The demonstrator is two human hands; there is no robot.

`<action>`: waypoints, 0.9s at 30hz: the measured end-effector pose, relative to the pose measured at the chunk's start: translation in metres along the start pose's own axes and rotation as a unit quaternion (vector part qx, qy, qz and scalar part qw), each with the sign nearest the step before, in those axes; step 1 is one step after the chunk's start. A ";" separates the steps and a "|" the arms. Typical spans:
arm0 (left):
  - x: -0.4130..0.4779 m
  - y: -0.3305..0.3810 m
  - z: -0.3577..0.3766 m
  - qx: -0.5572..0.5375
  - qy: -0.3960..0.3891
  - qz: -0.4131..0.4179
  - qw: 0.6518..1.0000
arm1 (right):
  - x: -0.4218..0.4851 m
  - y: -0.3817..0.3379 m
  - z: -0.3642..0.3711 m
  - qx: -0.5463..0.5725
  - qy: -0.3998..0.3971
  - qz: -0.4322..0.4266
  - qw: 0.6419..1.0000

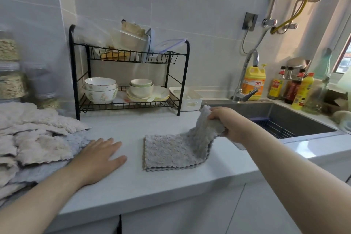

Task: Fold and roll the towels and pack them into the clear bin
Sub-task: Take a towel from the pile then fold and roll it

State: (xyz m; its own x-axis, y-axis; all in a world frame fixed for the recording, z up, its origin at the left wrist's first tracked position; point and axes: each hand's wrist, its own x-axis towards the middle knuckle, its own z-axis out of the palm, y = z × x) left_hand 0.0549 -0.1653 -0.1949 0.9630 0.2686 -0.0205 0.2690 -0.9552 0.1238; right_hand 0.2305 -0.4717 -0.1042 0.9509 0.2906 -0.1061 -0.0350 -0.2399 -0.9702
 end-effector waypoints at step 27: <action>0.001 0.001 0.002 -0.038 0.053 0.019 0.998 | -0.024 0.069 0.114 -0.537 -0.111 -0.188 0.815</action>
State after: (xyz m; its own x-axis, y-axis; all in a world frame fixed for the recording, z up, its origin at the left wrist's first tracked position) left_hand 0.0559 -0.1666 -0.1969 0.9644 0.2482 0.0911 0.2268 -0.9537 0.1974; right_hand 0.1706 -0.3898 -0.1932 0.7491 0.6624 0.0016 0.6486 -0.7331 -0.2047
